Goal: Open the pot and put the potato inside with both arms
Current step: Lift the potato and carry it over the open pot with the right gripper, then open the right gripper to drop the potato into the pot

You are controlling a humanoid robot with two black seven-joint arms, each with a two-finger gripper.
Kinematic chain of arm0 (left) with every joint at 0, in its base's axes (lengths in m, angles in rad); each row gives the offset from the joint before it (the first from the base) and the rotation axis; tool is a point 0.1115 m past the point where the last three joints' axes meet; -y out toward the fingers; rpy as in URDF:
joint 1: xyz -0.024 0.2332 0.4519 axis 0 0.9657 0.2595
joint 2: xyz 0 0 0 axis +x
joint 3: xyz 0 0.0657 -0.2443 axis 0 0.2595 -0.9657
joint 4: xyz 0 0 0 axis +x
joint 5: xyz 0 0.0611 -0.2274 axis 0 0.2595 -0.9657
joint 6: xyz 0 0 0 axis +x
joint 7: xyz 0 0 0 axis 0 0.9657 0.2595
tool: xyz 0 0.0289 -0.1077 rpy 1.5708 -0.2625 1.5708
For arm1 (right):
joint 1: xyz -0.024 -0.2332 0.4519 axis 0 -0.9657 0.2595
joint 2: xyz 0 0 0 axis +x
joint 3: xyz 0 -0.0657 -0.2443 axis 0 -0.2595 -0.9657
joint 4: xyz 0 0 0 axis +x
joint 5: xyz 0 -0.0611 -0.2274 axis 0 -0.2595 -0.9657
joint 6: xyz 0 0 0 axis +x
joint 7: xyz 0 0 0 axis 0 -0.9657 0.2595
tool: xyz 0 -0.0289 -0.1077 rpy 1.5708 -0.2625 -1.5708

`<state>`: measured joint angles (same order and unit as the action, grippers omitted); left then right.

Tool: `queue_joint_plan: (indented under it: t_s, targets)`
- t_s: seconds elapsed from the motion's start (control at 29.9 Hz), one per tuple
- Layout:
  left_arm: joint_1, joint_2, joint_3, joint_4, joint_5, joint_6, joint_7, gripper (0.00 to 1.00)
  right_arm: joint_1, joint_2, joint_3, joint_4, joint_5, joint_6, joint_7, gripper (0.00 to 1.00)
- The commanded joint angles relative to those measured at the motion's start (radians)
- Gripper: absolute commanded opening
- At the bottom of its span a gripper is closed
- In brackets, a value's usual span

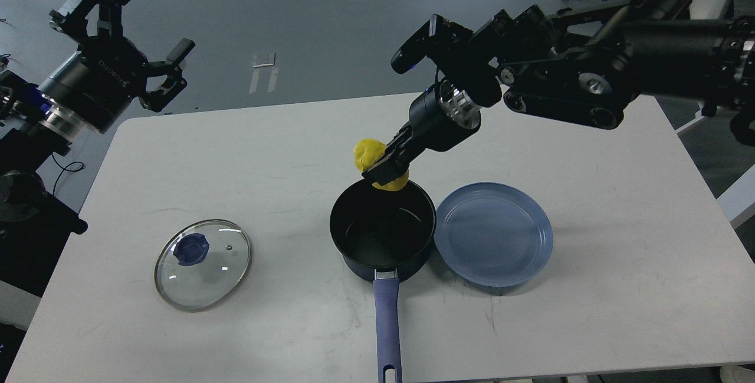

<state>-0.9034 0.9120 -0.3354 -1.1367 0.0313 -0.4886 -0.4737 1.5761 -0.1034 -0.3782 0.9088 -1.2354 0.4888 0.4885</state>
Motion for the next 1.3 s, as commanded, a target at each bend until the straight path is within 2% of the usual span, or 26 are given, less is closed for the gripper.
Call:
queue_joint_plan:
  t_s: [0.0,0.23,0.4,0.47,0.74,0.94,1.17,1.27]
  targets:
    - [0.001,-0.001,0.001,0.0,-0.001,0.0,0.001,0.98,-0.053,0.092,-0.018,-0.08,0.005,0.0,0.0,0.25]
    - [0.003,-0.001,0.001,0.002,-0.001,0.0,0.003,0.98,-0.102,0.103,-0.059,-0.097,0.007,0.0,0.0,0.25]
    - [0.003,-0.001,0.001,0.002,-0.001,0.0,0.003,0.98,-0.114,0.103,-0.068,-0.105,0.007,0.0,0.0,0.32]
    - [0.003,-0.001,0.001,0.002,-0.001,0.0,0.003,0.98,-0.12,0.103,-0.068,-0.105,0.01,0.0,0.0,0.46]
    - [0.003,-0.001,-0.001,0.002,-0.001,0.0,0.003,0.98,-0.12,0.103,-0.067,-0.108,0.013,0.0,0.0,0.7]
    - [0.003,-0.001,-0.001,0.002,-0.001,0.0,0.003,0.98,-0.11,0.103,-0.059,-0.122,0.016,0.0,0.0,0.95]
    - [0.003,-0.001,-0.001,0.002,-0.001,0.0,0.003,0.98,-0.053,0.08,0.015,-0.137,0.079,0.0,0.0,0.97]
    - [0.003,0.001,-0.001,0.002,-0.001,0.0,0.003,0.98,-0.005,-0.028,0.12,-0.14,0.219,0.0,0.0,0.97]
